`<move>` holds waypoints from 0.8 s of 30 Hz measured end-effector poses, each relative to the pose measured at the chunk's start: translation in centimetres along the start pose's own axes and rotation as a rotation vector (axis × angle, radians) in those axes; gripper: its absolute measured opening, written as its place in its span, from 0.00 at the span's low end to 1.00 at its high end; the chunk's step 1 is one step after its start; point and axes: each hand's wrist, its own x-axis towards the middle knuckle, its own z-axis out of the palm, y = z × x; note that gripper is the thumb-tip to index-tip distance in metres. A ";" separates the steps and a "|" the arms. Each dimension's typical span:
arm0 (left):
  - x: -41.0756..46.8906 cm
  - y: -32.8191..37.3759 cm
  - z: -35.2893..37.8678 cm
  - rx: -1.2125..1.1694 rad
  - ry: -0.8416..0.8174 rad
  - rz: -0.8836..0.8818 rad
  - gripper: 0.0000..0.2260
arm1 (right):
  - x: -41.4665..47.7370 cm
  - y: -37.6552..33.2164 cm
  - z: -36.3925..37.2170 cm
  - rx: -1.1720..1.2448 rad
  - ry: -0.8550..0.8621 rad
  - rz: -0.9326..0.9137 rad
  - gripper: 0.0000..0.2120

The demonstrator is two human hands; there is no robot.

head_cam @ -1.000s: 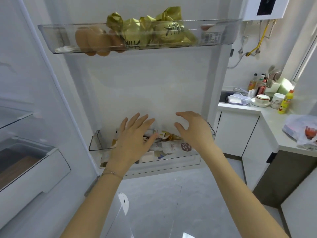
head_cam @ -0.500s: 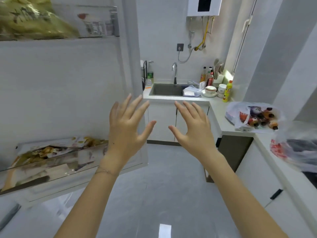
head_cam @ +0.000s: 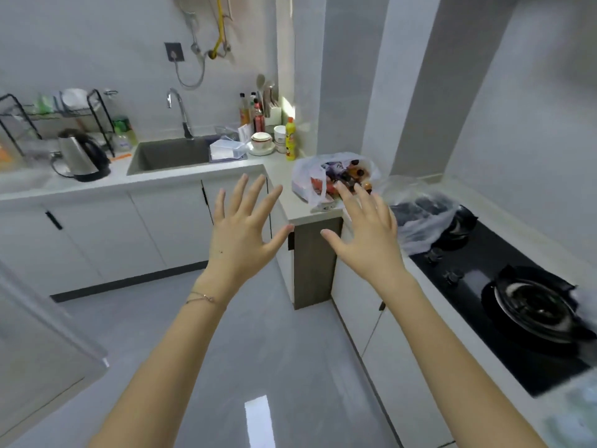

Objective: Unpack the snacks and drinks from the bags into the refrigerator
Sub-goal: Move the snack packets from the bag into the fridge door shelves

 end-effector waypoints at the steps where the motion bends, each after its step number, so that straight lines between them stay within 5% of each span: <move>1: 1.2 0.5 1.2 -0.010 -0.011 0.018 0.30 | 0.6 1.5 0.0 -0.014 0.012 0.030 0.37; 24: 26.4 5.2 29.6 -0.257 -0.269 0.389 0.31 | 14.8 23.3 7.7 -0.122 0.009 0.536 0.38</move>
